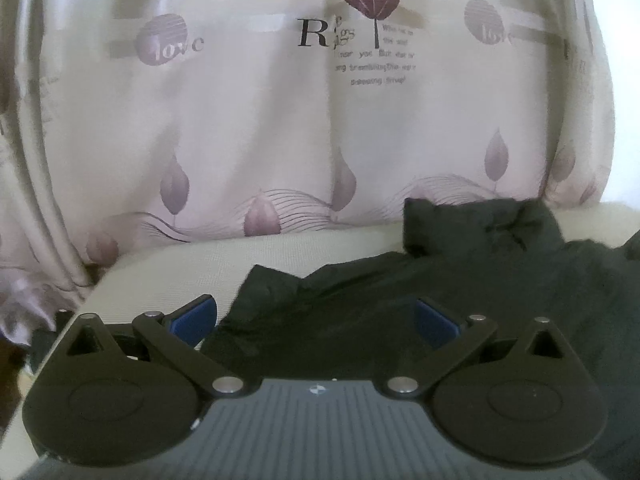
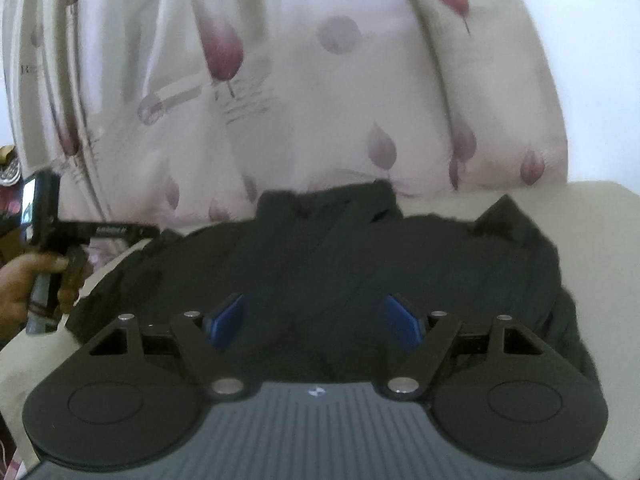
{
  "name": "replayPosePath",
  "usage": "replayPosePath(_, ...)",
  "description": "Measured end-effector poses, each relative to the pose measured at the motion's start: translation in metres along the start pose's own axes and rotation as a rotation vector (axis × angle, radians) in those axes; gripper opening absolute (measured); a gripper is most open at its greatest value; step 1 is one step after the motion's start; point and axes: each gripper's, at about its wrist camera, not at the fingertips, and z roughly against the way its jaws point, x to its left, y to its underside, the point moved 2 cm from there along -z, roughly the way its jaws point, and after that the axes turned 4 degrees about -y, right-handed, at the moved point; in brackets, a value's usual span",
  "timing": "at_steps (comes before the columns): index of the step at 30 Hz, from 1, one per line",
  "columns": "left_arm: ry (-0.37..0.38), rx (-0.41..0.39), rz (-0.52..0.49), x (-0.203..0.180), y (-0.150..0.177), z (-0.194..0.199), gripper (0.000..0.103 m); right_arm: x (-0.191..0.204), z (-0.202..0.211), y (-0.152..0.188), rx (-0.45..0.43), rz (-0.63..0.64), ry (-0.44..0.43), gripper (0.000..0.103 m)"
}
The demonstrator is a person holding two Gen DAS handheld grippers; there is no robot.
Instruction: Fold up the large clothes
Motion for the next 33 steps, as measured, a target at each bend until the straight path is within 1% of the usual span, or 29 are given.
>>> replayPosePath(2, -0.020, 0.008, -0.014, 0.002, 0.000, 0.000, 0.103, 0.004, 0.001, 0.004, 0.014, -0.009, -0.007, 0.078)
replayPosePath(5, -0.020, 0.016, -0.022, 0.008, 0.002, 0.000, 0.103, 0.008, 0.003, 0.007, 0.020, -0.021, -0.004, 0.078)
replayPosePath(8, -0.051, 0.035, -0.024, 0.016, 0.003, -0.002, 0.103, 0.009, 0.002, 0.008, 0.035, -0.031, -0.003, 0.079)
replayPosePath(10, -0.056, 0.034, -0.029, 0.022, 0.004, -0.004, 0.103, 0.012, 0.002, 0.011, 0.043, -0.033, -0.009, 0.079)
replayPosePath(13, -0.036, 0.039, -0.006, 0.036, 0.006, -0.007, 0.103, 0.016, -0.001, 0.015, 0.058, -0.027, -0.013, 0.079)
replayPosePath(17, -0.015, 0.026, 0.005, 0.051, 0.006, -0.010, 0.103, 0.023, -0.006, 0.021, 0.080, -0.024, -0.026, 0.079)
replayPosePath(20, 0.003, 0.040, 0.016, 0.058, 0.006, -0.014, 0.103, 0.028, -0.010, 0.024, 0.095, -0.030, -0.035, 0.079)
replayPosePath(28, 0.018, 0.054, -0.023, 0.064, 0.011, -0.025, 0.103, 0.034, -0.015, 0.027, 0.117, -0.051, -0.050, 0.079)
replayPosePath(30, 0.040, 0.060, -0.024, 0.065, 0.013, -0.028, 0.103, 0.036, -0.015, 0.027, 0.120, -0.044, -0.050, 0.079)
replayPosePath(33, 0.046, 0.080, -0.031, 0.067, 0.015, -0.035, 0.103, 0.036, -0.016, 0.027, 0.126, -0.052, -0.053, 0.079)
